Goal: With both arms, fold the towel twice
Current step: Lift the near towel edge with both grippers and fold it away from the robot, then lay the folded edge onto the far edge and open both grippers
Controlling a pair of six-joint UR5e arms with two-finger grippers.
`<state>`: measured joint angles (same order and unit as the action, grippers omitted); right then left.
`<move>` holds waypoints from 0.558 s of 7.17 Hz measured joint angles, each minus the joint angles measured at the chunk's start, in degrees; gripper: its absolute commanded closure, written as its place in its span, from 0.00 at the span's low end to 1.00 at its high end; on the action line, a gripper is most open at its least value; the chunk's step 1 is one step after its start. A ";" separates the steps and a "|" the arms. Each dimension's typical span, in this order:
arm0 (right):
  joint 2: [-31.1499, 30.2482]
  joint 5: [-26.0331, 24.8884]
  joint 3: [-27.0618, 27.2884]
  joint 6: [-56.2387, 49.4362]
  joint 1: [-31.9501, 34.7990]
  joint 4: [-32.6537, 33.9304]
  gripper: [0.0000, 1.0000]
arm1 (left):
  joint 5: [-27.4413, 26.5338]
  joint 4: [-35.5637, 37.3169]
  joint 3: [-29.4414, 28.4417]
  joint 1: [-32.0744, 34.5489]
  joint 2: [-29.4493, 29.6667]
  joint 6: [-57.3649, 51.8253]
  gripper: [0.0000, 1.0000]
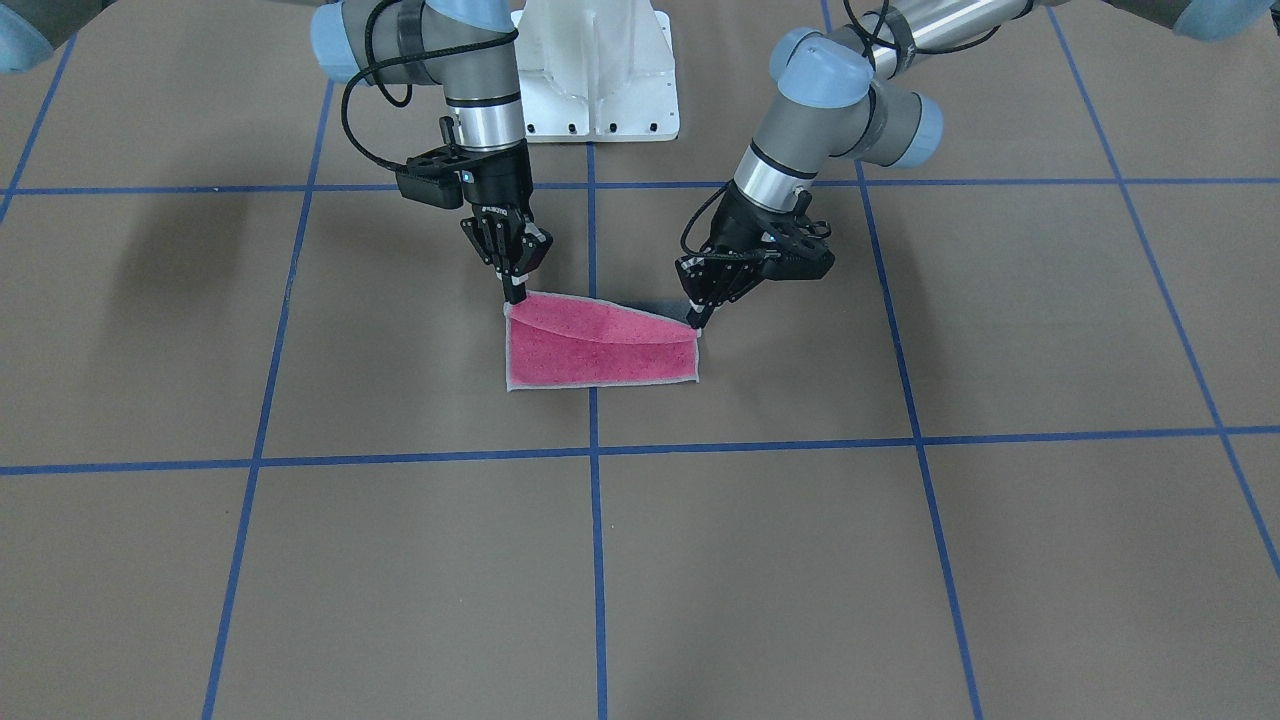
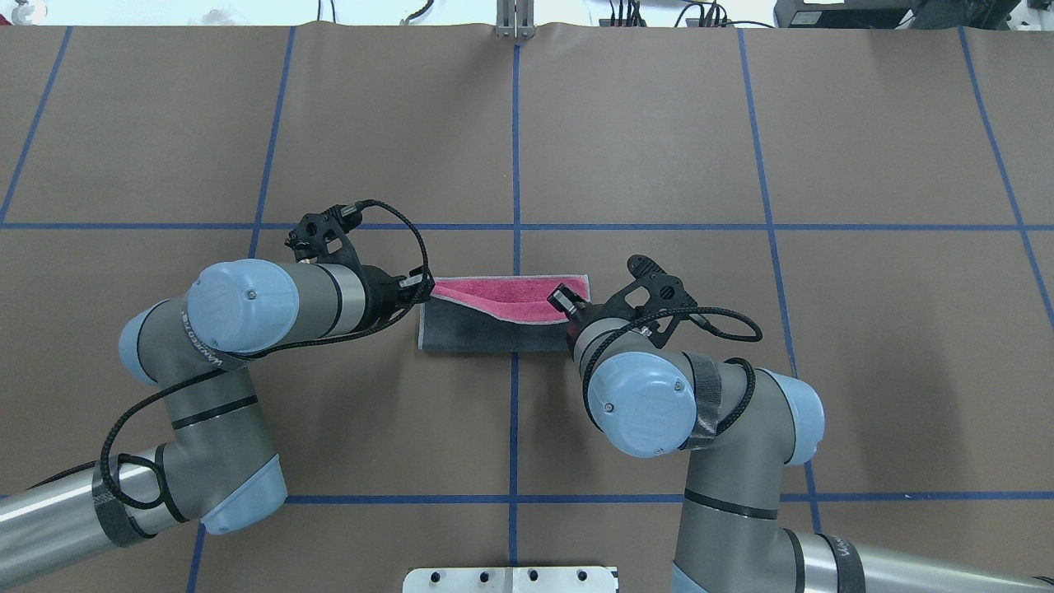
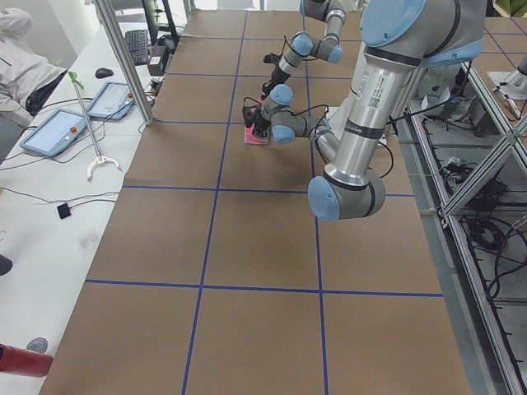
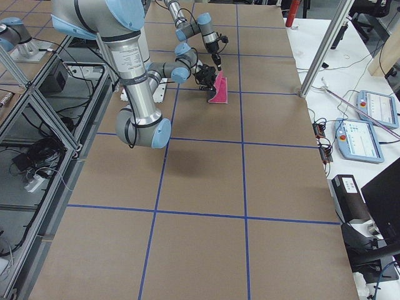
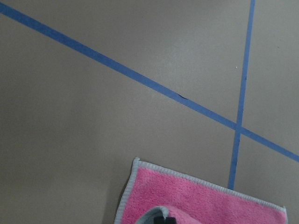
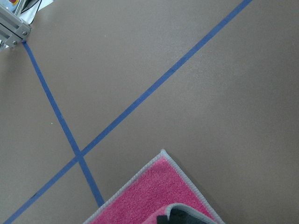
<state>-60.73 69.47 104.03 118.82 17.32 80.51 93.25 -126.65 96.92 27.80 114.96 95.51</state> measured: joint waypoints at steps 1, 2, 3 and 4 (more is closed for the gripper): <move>0.22 0.25 -0.42 -0.04 0.10 0.00 1.00 | -0.02 0.00 -0.20 -0.02 0.03 -0.09 1.00; 0.30 0.40 -0.59 -0.06 0.14 0.00 1.00 | -0.08 -0.05 -0.65 -0.03 0.14 -0.13 1.00; 0.33 0.46 -0.69 -0.10 0.16 0.00 1.00 | -0.14 -0.17 -1.58 -0.03 0.62 -0.14 1.00; 0.34 0.51 -0.78 -0.24 0.16 0.00 1.00 | -0.16 -0.35 -3.04 -0.03 1.51 -0.15 1.00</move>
<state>-60.39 69.98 103.25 118.58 17.48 80.51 93.09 -127.00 93.88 27.77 116.47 95.36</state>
